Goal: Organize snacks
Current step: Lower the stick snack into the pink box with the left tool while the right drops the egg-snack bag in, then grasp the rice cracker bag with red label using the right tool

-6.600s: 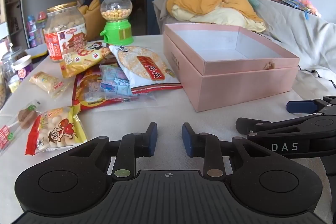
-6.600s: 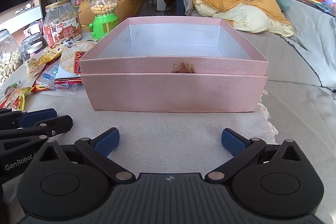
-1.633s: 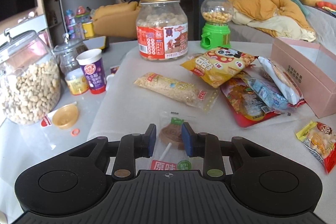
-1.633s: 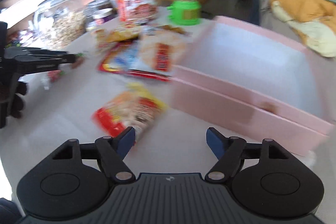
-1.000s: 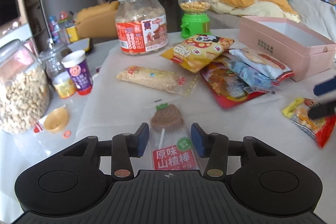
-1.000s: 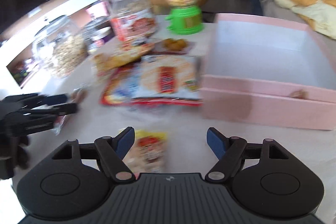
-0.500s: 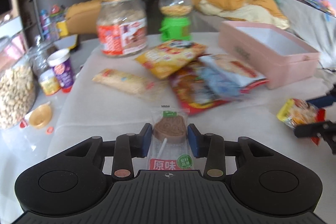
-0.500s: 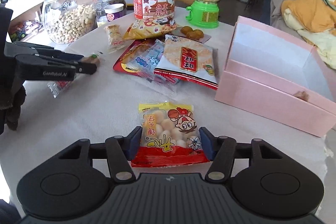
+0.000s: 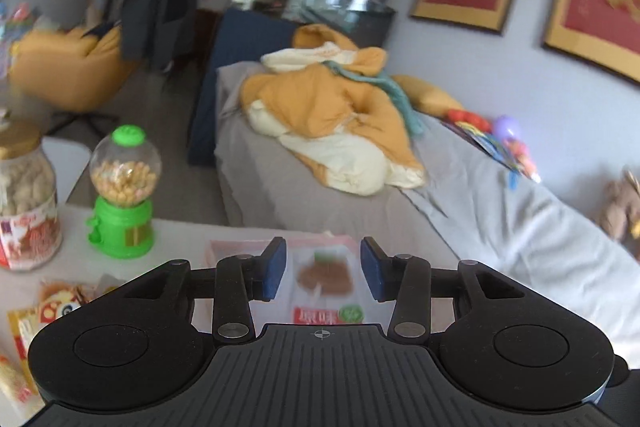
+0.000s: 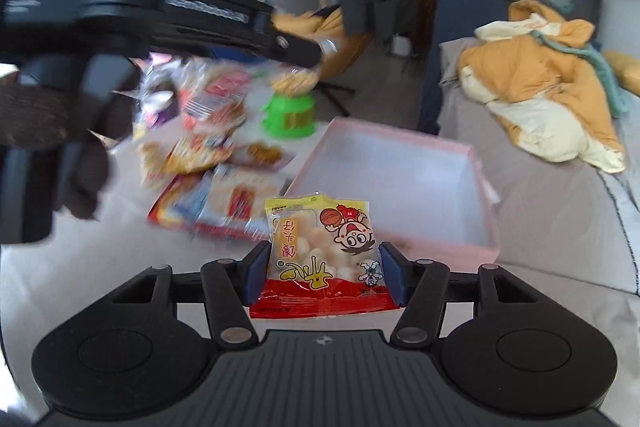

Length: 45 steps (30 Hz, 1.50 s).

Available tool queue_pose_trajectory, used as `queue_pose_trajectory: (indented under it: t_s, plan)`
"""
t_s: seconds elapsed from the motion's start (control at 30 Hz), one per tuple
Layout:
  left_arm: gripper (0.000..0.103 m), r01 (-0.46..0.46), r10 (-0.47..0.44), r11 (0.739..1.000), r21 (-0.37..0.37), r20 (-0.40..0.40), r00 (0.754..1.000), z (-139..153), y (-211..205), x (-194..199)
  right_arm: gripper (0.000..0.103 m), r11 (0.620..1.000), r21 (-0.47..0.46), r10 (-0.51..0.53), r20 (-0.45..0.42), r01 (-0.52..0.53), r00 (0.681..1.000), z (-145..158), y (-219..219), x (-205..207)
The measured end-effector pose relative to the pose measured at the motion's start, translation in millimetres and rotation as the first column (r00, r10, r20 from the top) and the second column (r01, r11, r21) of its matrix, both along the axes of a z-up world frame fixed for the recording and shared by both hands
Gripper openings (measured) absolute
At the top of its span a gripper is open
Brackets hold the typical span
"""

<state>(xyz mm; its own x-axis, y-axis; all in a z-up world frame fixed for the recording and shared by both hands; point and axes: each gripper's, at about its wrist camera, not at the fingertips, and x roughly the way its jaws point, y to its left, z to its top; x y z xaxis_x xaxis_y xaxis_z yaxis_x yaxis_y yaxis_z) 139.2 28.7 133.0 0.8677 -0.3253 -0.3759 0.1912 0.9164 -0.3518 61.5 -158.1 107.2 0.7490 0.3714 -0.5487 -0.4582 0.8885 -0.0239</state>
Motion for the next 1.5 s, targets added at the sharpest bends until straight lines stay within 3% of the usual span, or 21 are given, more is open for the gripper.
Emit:
queue_pose_trajectory:
  t_s: [0.1,0.13,0.23,0.4,0.5,0.67,0.9,1.13,1.27,1.3,1.4,1.5]
  plan:
    - [0.044,-0.053,0.052,0.997,0.06,0.009,0.999,-12.1,8.5,2.1,0.063,0.997,0.059,-0.056,0.048,0.053,0.997,13.1,-3.7,36.2]
    - [0.044,-0.051,0.051,0.994,0.095,0.006,0.999,-17.1,11.4,-0.9,0.075,0.997,0.065,-0.05,0.026,0.049,0.998,14.3,-4.1,52.3]
    - [0.044,-0.062,0.07,0.975,0.215,-0.031,0.997,-35.2,20.7,-18.3,0.078,0.996,0.054,-0.07,-0.062,0.074,0.996,9.8,-8.9,84.5]
    - [0.044,0.001,0.025,0.949,0.314,-0.077,0.997,-69.1,30.3,-47.7,0.078,0.999,-0.019,-0.05,-0.049,0.049,0.998,-11.9,-21.8,57.7]
    - [0.044,-0.011,0.035,0.954,0.301,-0.075,0.997,-81.0,39.1,-58.5,0.073,0.999,-0.038,-0.003,-0.051,0.001,0.999,-26.6,-20.2,37.4]
    - [0.044,-0.089,0.112,0.966,0.243,-0.083,0.99,-84.4,68.9,-61.5,0.066,0.999,-0.024,0.034,-0.158,-0.038,0.987,-48.0,6.4,49.0]
    - [0.044,-0.194,0.212,0.965,0.175,-0.089,0.973,-81.8,118.7,-70.8,0.088,0.998,0.056,0.034,-0.151,-0.026,0.988,-58.0,48.2,82.8]
    - [0.044,-0.165,0.18,0.979,0.118,-0.134,0.974,-89.5,132.7,-77.4,0.089,0.984,0.102,0.172,-0.268,-0.15,0.948,-75.1,121.0,99.2]
    - [0.044,-0.1,0.12,0.983,0.153,-0.131,0.984,-89.5,117.5,-84.5,0.087,0.987,0.058,0.158,-0.272,-0.148,0.949,-82.1,140.4,101.5]
    - [0.044,-0.084,0.107,0.982,0.171,-0.131,0.986,-88.7,112.3,-84.8,0.078,0.987,0.05,0.159,-0.273,-0.15,0.949,-81.8,138.1,100.1]
    - [0.044,-0.044,0.079,0.965,0.259,-0.127,0.989,-89.2,87.2,-81.0,0.076,0.988,0.01,0.153,-0.288,-0.157,0.945,-78.0,119.3,90.9]
    - [0.045,-0.069,0.117,0.939,0.337,-0.124,0.985,-93.3,66.2,-68.9,0.076,0.986,0.022,0.164,-0.3,-0.165,0.94,-77.0,90.7,76.6]
